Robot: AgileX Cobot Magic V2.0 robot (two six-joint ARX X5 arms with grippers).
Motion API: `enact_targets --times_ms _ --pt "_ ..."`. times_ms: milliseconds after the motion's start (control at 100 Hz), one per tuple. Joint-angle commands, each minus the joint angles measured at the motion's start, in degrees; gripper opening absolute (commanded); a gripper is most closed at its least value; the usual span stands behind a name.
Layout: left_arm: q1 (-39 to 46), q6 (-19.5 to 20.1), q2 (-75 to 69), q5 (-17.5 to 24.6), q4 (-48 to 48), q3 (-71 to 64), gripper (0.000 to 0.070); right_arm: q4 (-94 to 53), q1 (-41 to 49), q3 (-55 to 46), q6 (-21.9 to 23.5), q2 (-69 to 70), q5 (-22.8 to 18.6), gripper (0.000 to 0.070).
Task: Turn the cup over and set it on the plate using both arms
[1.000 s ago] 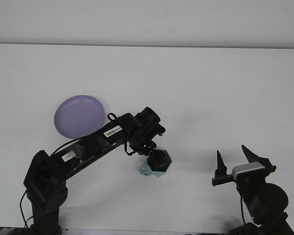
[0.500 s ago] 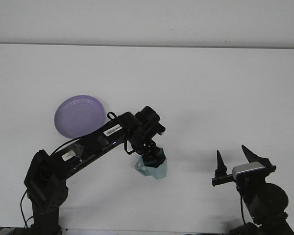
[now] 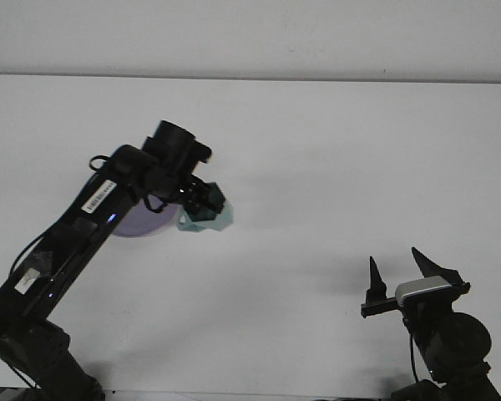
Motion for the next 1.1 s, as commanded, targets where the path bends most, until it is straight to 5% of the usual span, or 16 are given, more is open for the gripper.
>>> enact_targets --times_ms 0,390,960,1020,1090 --pt "3.96 1.27 1.05 -0.42 -1.25 1.95 0.0013 0.63 0.11 0.22 1.01 -0.07 0.24 0.0522" --pt "24.02 3.02 6.75 -0.42 -1.86 2.21 0.0013 0.46 0.11 0.22 1.03 -0.07 0.26 0.0522" --pt "26.49 4.72 17.16 -0.42 0.28 2.21 0.0019 0.22 0.11 0.22 1.01 -0.02 0.26 0.0522" --pt "26.49 4.72 17.18 -0.37 0.92 2.21 0.008 0.22 0.11 0.22 1.01 -0.02 0.26 0.0522" --pt "26.58 4.61 17.05 -0.31 1.66 2.21 0.031 0.22 0.11 0.22 1.03 0.0 0.26 0.0522"
